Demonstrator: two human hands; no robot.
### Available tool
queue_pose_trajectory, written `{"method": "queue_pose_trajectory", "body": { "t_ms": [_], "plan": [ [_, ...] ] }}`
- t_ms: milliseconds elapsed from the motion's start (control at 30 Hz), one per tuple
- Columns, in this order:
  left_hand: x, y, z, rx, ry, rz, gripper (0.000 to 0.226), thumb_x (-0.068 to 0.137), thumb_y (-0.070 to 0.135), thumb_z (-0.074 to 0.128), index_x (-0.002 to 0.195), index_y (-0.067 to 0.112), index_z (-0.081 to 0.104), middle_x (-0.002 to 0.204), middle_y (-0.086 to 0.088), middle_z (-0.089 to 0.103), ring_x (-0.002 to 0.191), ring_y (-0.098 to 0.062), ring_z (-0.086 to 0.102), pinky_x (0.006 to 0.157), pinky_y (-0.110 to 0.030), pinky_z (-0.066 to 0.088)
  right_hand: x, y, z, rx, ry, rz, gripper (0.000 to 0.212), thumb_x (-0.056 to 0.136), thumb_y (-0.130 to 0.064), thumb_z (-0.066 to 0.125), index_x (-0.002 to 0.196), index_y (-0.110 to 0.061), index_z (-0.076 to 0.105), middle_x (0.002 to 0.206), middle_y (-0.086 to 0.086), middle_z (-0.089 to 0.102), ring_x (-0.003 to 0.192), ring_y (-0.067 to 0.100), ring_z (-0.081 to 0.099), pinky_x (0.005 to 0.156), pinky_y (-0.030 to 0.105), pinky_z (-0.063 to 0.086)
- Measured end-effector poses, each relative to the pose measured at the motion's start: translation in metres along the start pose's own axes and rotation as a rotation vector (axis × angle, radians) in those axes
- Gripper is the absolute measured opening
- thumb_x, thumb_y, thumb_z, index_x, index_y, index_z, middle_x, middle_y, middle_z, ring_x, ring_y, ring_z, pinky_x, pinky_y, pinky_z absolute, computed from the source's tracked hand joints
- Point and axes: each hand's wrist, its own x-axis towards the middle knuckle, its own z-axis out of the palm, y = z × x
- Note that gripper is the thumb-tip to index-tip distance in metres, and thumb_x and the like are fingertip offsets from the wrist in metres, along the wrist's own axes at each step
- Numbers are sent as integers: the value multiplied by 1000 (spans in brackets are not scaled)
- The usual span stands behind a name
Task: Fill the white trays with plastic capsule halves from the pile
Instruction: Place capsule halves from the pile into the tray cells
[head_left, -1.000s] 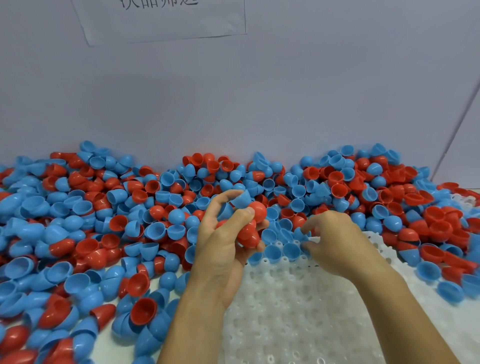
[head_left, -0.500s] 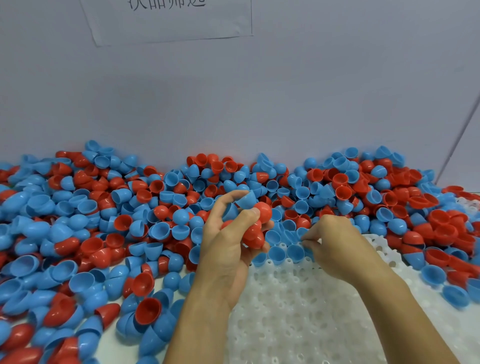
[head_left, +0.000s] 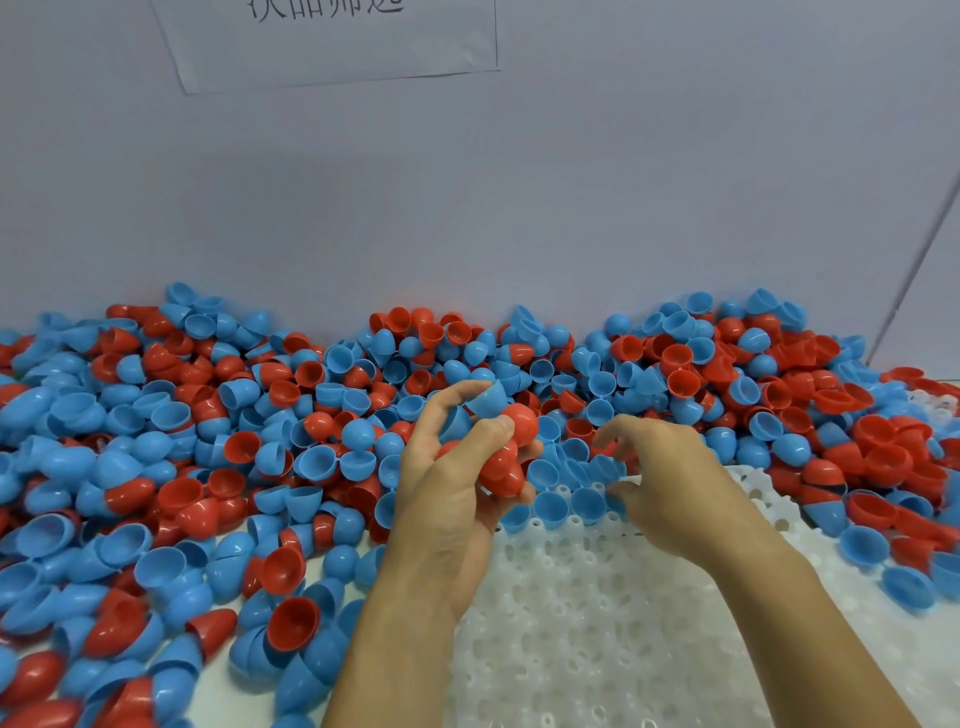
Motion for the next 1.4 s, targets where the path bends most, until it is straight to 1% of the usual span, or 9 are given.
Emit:
{"method": "queue_pose_trajectory", "body": {
  "t_ms": [133,267,467,800,900,1100,1167,1267,1400],
  "plan": [
    [0,0,1,8,-8,1,36,60,24,76,94,34,74,96,-7,76,82,-25,74,52,-29,54,1,3,4,-15,-22,-19,48,87,-9,73,129,-30,64,123,-3,67,109,20,63,90,41,57],
    [0,0,-1,12,-7,-3,35,61,24,77,94,35,74,95,-8,76,83,-25,74,54,-30,55,2,7,7,-5,-24,-13,45,87,-9,73,125,-31,68,122,-3,68,104,18,65,86,40,60],
    [0,0,0,11,2,-8,36,58,25,78,92,35,74,98,-8,76,82,-25,74,53,-29,54,2,9,11,-2,-20,-19,44,90,-7,70,126,-31,67,128,-5,66,110,18,64,92,39,58],
    [1,1,-1,6,-3,-5,35,57,24,78,90,35,75,96,-9,75,80,-25,74,52,-29,54,0,8,2,39,56,-86,37,90,-11,70,123,-27,70,123,-4,68,109,17,63,90,40,57],
    [0,1,0,3,3,-8,37,58,23,77,94,33,74,100,-12,74,80,-25,74,51,-29,53,0,5,2,84,112,-136,30,90,-16,71,118,-26,73,121,-5,68,108,15,62,91,36,56],
    [0,1,0,8,-6,0,34,60,23,76,92,32,74,96,-9,75,79,-24,73,52,-29,54,-1,1,9,38,17,-216,30,93,-23,67,121,-33,70,125,-9,59,121,12,48,101,34,46],
    [0,1,-1,14,-4,2,32,60,23,76,91,33,74,94,-8,75,79,-24,73,52,-29,54,-1,1,10,31,1,-227,30,93,-22,68,120,-34,71,124,-10,58,120,12,47,98,32,46],
    [0,1,-1,19,-1,0,33,60,23,76,92,33,74,95,-8,75,80,-24,73,53,-29,54,-1,0,12,28,6,-256,29,92,-21,69,118,-34,72,122,-11,59,115,10,49,85,23,41],
    [0,0,0,29,-6,5,35,59,24,77,92,33,74,95,-8,75,81,-25,73,52,-29,54,-1,-1,8,33,31,-255,30,93,-22,67,122,-31,70,122,-8,60,118,12,50,93,26,44]
  ]
}}
